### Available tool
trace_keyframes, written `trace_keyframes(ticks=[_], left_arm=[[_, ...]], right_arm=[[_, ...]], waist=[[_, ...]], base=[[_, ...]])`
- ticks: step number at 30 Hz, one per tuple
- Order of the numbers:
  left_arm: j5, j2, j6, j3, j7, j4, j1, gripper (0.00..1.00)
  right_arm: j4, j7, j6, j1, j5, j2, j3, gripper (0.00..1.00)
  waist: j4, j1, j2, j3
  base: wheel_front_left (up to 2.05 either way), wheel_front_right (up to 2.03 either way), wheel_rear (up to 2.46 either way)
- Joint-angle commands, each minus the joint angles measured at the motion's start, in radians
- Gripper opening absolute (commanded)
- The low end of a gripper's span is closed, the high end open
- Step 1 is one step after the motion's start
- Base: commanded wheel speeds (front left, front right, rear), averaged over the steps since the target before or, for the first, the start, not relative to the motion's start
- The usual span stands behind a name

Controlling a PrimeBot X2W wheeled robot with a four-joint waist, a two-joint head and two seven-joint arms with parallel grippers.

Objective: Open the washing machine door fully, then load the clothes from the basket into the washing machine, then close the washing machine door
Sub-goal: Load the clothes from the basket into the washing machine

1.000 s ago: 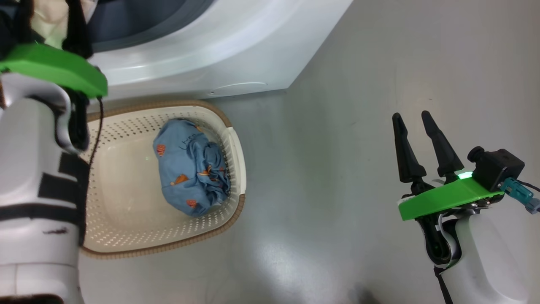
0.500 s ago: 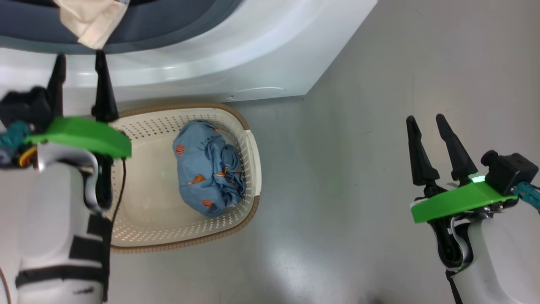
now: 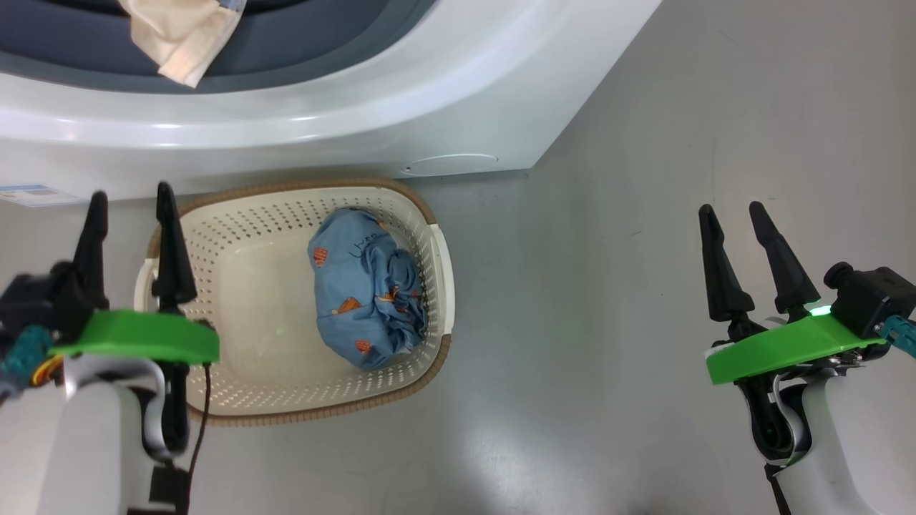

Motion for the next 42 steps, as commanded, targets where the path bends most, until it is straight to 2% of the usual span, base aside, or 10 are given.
trace_keyframes(ticks=[1,12,18,24,35,42], left_arm=[[0.009,0.021,-0.003,0.031,-0.006,-0.033,0.027,1.0],[0.014,0.008,-0.003,0.039,-0.006,-0.128,0.112,1.0],[0.014,0.007,-0.003,0.016,-0.006,-0.103,0.095,1.0],[0.005,0.038,-0.003,-0.04,0.002,-0.05,0.042,1.0],[-0.041,0.138,-0.003,-0.155,0.2,-0.062,-0.112,1.0],[-0.055,0.16,-0.003,-0.211,0.285,-0.058,-0.198,1.0]], right_arm=[[-0.024,-0.007,0.003,0.031,-0.009,-0.007,0.015,1.0],[-0.02,-0.007,0.003,0.031,-0.01,-0.01,0.016,1.0],[-0.016,-0.007,0.003,0.035,-0.012,-0.01,0.018,1.0],[-0.015,-0.007,0.003,0.044,-0.012,-0.011,0.017,1.0],[-0.013,-0.007,0.003,0.053,-0.012,-0.009,0.022,1.0],[-0.014,-0.007,0.003,0.046,-0.01,-0.008,0.027,1.0]], waist=[[0.0,0.0,-0.0001,-0.001],[0.003,0.0,-0.0001,-0.009],[0.005,0.0,-0.0001,-0.02],[0.016,0.0,-0.0001,-0.028],[0.027,0.0,-0.0001,-0.038],[0.025,0.0,-0.0001,-0.033]], base=[[0.0,0.0,0.0],[0.0,0.0,0.0],[0.0,0.0,0.0],[0.0,0.0,0.0],[0.0,0.0,0.0],[0.0,0.0,0.0]])
